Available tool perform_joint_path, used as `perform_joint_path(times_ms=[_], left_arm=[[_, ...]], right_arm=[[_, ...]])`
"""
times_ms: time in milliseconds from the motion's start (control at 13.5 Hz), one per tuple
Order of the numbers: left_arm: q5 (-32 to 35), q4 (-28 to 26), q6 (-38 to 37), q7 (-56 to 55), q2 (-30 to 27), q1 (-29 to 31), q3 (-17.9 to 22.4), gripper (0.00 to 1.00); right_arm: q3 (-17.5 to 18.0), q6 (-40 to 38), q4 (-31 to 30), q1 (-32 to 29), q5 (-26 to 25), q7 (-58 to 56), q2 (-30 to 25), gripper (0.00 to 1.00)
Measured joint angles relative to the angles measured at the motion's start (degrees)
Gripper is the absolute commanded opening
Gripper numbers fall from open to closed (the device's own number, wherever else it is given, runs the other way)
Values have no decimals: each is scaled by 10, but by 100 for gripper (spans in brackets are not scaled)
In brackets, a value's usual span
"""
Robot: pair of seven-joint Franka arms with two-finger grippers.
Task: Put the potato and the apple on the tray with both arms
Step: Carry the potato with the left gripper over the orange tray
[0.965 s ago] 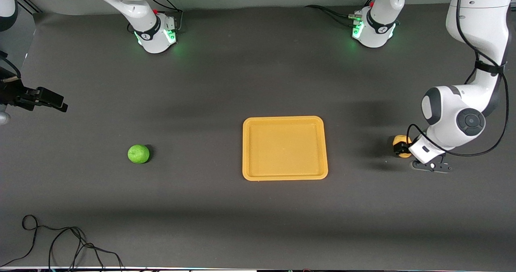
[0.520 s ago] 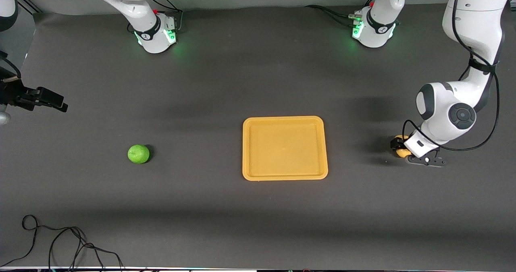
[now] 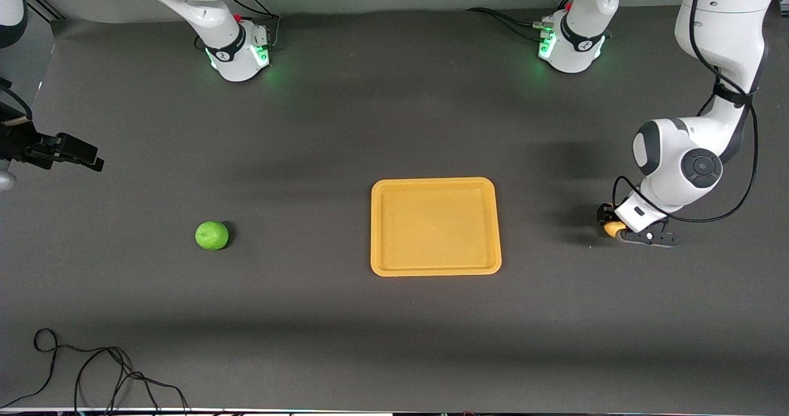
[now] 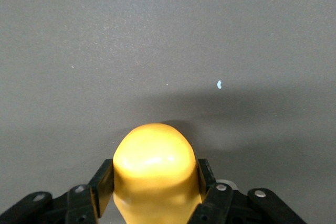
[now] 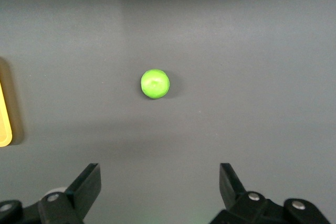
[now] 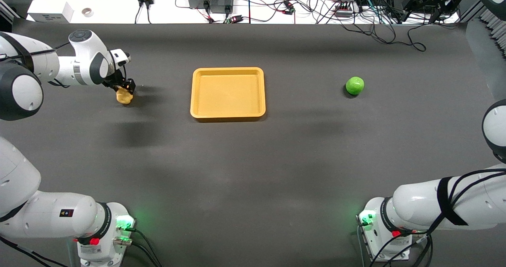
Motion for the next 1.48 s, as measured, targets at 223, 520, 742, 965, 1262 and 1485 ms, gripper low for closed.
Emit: perform_joint_path(times_ms=[223, 520, 742, 965, 1262, 1485], left_arm=[[0, 8, -22, -76, -17, -28, -12, 35], [-1, 69, -152, -280, -49, -151, -21, 35], [-7, 105, -184, -422, -51, -239, -23, 35], [-36, 112, -149, -503, -16, -284, -23, 35], [-43, 119, -62, -592, 54, -325, -24, 35], [-44, 142, -51, -642, 79, -349, -24, 34]], right_arm=[[0, 0, 0, 0, 0, 0, 0, 100], [0, 0, 0, 0, 0, 0, 0, 100], [0, 0, 0, 0, 0, 0, 0, 100], [0, 0, 0, 0, 0, 0, 0, 100], [0, 0, 0, 0, 0, 0, 1, 100], [-1, -1, 0, 0, 0, 0, 1, 100]])
